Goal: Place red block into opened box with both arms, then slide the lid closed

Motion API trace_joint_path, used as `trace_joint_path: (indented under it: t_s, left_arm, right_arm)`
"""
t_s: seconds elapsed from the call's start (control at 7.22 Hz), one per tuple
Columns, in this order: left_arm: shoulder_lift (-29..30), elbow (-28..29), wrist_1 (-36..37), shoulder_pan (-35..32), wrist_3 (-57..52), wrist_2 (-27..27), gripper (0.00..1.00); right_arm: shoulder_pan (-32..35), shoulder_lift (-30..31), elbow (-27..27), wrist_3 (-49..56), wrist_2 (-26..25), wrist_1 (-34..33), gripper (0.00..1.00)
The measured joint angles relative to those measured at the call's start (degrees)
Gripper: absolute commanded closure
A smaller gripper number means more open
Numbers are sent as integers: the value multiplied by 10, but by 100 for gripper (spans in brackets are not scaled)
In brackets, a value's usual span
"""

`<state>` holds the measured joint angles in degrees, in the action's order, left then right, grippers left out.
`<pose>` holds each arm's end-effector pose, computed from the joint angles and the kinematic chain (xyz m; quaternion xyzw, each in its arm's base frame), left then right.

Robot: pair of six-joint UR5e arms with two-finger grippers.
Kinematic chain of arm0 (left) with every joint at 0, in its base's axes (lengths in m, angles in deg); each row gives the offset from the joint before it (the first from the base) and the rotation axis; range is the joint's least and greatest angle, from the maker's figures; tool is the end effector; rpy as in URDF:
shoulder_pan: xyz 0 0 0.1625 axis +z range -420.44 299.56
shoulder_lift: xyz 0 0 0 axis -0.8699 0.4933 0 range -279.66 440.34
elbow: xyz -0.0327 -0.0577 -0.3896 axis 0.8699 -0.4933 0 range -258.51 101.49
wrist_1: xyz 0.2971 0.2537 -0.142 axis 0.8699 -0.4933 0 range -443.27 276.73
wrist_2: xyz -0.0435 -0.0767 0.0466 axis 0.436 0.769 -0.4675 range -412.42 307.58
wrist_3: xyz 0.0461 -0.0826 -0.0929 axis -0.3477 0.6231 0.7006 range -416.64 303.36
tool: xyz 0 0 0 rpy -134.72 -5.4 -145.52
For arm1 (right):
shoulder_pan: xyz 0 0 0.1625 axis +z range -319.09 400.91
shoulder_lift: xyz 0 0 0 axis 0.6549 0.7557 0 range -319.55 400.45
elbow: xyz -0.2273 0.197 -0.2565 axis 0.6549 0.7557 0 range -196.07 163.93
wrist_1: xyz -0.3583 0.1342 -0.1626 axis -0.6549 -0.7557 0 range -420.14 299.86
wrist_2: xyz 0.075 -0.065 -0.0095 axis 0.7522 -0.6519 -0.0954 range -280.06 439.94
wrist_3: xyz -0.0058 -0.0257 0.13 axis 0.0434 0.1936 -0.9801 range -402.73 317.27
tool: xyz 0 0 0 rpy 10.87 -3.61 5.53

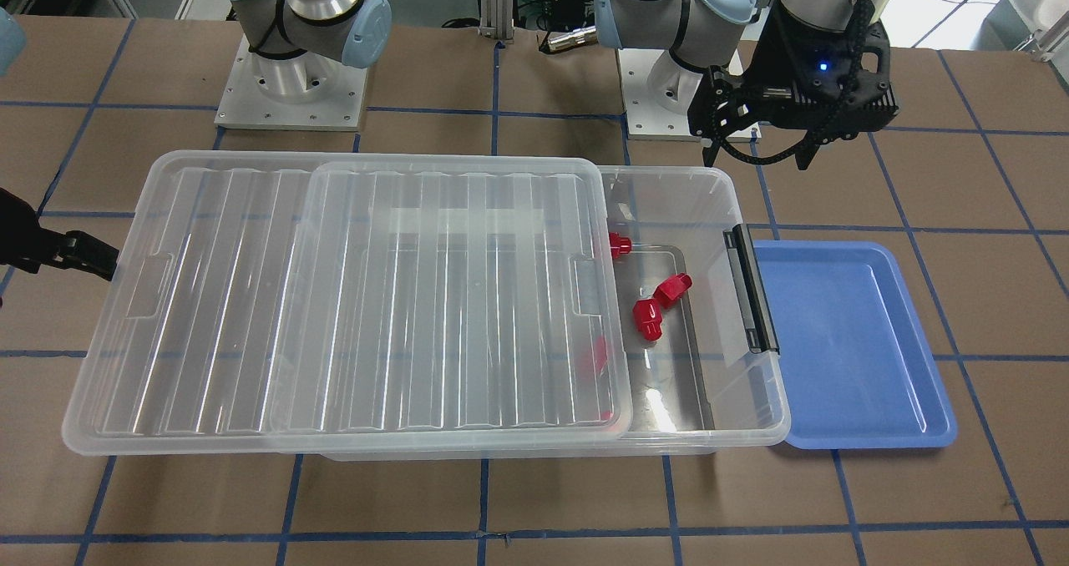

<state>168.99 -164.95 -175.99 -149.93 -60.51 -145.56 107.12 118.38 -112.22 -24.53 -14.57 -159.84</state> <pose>-0.1217 -0.4888 0.4629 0.0288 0.9990 -0.0182 0.0280 -0.1037 -0.5398 0.2803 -0.0457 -0.9954 -0.0833 0.0100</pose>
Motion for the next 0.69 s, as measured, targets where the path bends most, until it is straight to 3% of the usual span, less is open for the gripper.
trace_joint_path:
  t_s: [0.69]
  left_arm:
    - [-1,-3,0,-2,-1,-1,0]
  right_arm:
    - [44,2,0,-65,-1,3,0]
